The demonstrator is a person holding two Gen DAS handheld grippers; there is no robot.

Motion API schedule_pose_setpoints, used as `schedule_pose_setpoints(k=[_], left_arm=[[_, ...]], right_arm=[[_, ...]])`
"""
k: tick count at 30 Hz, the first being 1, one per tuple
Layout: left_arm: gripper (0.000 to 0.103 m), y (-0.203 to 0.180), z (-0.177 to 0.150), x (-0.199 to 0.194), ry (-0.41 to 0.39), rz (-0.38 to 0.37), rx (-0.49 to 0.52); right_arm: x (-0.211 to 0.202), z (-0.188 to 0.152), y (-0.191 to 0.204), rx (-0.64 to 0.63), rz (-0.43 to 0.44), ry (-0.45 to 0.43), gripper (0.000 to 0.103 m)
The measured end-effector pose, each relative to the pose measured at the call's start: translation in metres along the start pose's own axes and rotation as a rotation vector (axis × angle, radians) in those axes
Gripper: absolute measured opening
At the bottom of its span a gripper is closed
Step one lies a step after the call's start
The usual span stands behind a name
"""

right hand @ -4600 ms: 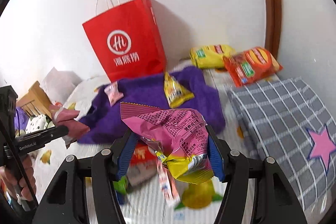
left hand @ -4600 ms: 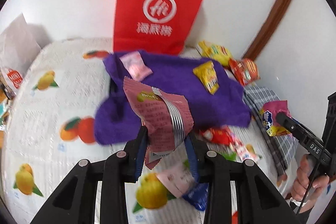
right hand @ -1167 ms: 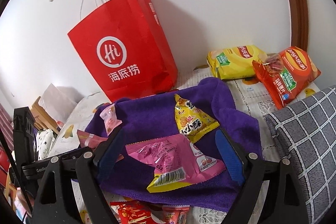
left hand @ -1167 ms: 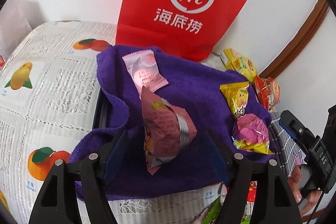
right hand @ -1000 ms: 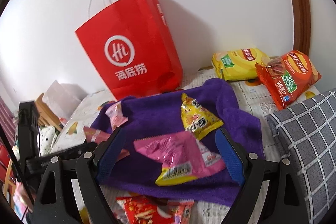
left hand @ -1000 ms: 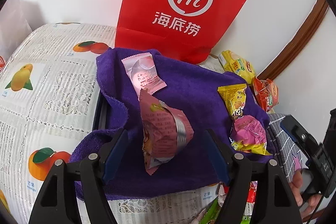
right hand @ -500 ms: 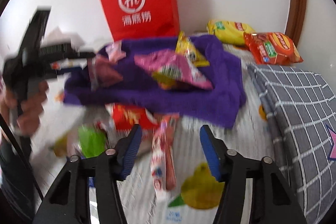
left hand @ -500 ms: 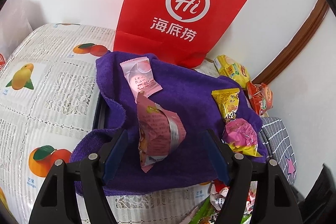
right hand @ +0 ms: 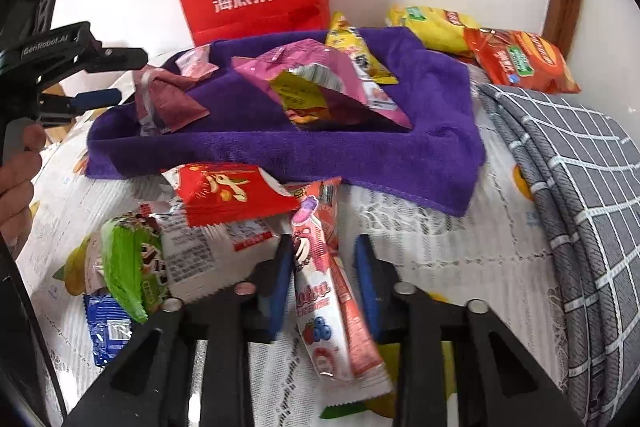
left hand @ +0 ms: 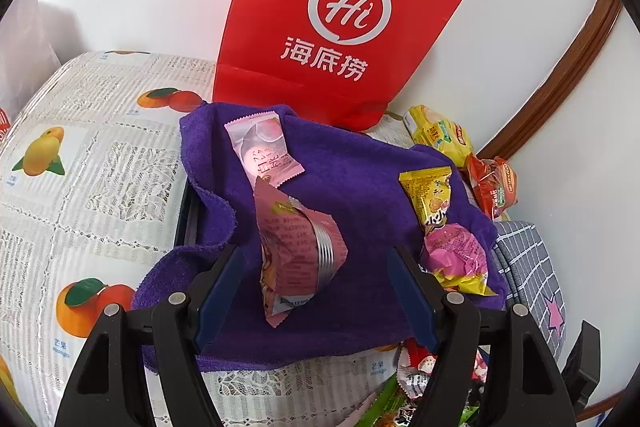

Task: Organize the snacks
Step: 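Lift the pink tube snack with right while left reaches toward the green triangular packet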

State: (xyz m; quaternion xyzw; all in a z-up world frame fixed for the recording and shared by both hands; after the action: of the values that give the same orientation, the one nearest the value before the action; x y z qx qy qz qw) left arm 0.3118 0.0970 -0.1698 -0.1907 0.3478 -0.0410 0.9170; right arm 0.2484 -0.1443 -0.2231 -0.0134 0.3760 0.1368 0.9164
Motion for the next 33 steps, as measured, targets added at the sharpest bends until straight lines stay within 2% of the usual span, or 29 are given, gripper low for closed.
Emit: schedule_pose_setpoints(k=[6,12,15,24,28,33], left_arm=[[0.072,0.000,-0.004,0.000,-0.007,0.015,0.020],[0.072,-0.009,-0.007,-0.007,-0.018,0.002,0.053],[0.072,-0.014,-0.015,-0.015,-0.030,0.008,0.095],[0.073,-0.016,-0.068,-0.047,0.021,-0.054,0.205],[0.073,-0.015,-0.096,-0.052,0.078,-0.084,0.265],[0.073,-0.019,-0.122,-0.053,0.110,-0.063,0.385]], right_arm=[[-0.020,-0.018,-0.003,-0.030,-0.038,0.000,0.022],[-0.035,-0.033,-0.017,0.074,-0.020,-0.004,0.023],[-0.035,-0.033,-0.017,0.085,-0.016,-0.003,0.023],[-0.035,-0.033,-0.019,0.078,-0.023,-0.001,0.023],[-0.034,-0.032,-0.017,0.077,-0.025,-0.002,0.023],[-0.034,-0.032,-0.017,0.084,-0.020,-0.003,0.023]])
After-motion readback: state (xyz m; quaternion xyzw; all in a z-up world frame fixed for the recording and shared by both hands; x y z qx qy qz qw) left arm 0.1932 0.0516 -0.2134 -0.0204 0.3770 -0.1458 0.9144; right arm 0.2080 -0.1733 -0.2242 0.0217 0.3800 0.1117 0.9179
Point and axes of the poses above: each gripper's, at about its wrist camera, not at the fingertips, and x roughly the way its jaws point, y to its left, z to its top, the point moved 6 cm from there along x, roughly the way its jaws point, and after that the axes turned 10 degrees about -y, right-handed, at the moved point
